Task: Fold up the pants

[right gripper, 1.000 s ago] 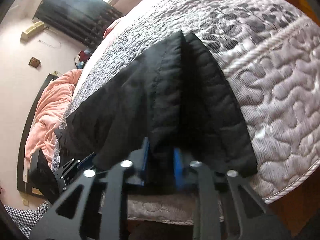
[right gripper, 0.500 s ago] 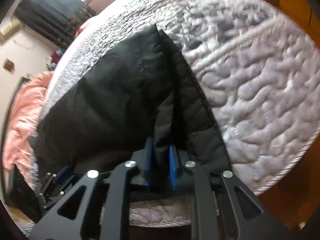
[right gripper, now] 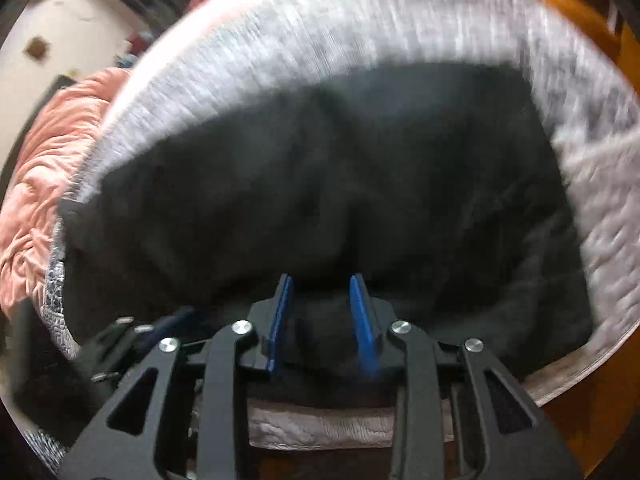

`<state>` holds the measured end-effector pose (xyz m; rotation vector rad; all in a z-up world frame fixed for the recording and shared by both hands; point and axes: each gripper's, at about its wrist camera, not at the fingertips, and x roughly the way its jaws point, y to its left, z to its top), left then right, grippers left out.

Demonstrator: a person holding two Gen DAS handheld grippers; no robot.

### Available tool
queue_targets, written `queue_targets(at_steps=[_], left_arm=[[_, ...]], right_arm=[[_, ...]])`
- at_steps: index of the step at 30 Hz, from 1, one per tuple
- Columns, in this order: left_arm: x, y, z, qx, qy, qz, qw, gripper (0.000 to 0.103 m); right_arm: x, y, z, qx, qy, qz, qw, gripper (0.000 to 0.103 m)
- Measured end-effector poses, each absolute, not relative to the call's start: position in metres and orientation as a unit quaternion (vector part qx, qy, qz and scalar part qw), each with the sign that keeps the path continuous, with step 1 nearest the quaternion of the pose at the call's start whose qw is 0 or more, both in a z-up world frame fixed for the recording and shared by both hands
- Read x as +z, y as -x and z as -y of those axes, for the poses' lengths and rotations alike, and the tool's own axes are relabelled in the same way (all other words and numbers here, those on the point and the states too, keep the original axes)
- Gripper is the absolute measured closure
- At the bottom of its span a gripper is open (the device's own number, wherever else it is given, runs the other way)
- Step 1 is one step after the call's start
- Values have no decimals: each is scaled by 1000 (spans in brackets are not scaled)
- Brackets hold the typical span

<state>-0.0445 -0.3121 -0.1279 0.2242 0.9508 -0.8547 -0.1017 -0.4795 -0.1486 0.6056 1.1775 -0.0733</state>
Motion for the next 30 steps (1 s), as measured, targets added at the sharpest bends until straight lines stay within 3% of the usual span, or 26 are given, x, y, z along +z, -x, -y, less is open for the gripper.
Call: queue_targets(at_steps=[2, 4, 11, 18, 23, 24, 26, 27, 30], left_arm=[[-120, 40, 289, -396, -76, -465, 788, 61], [-113, 25, 252, -369, -34, -489, 790, 52], [-117, -57, 133, -214, 109, -552, 799, 49], [-132, -92, 133, -233, 162, -573, 769, 45], [-136, -111, 135, -227, 199, -583, 754, 30], [-137, -114, 134, -232, 218, -584, 747, 31], [-140, -117, 135, -222, 235, -584, 745, 49], [-141, -118, 136, -227, 242, -585, 740, 65], [-141, -114, 137, -227, 256, -580, 740, 85]], right_arm=[[-159, 104, 484, -40, -299, -546, 781, 81], [-160, 107, 489, -39, -317, -541, 778, 81], [-154, 106, 481, -53, -290, -551, 781, 80], [-151, 94, 453, -62, -250, -561, 787, 77], [-151, 91, 447, -62, -249, -562, 786, 77], [-151, 90, 448, -61, -251, -561, 786, 77], [-152, 91, 448, -59, -253, -561, 786, 77], [-153, 90, 448, -60, -252, -561, 786, 77], [-153, 92, 449, -60, -254, -561, 785, 77]])
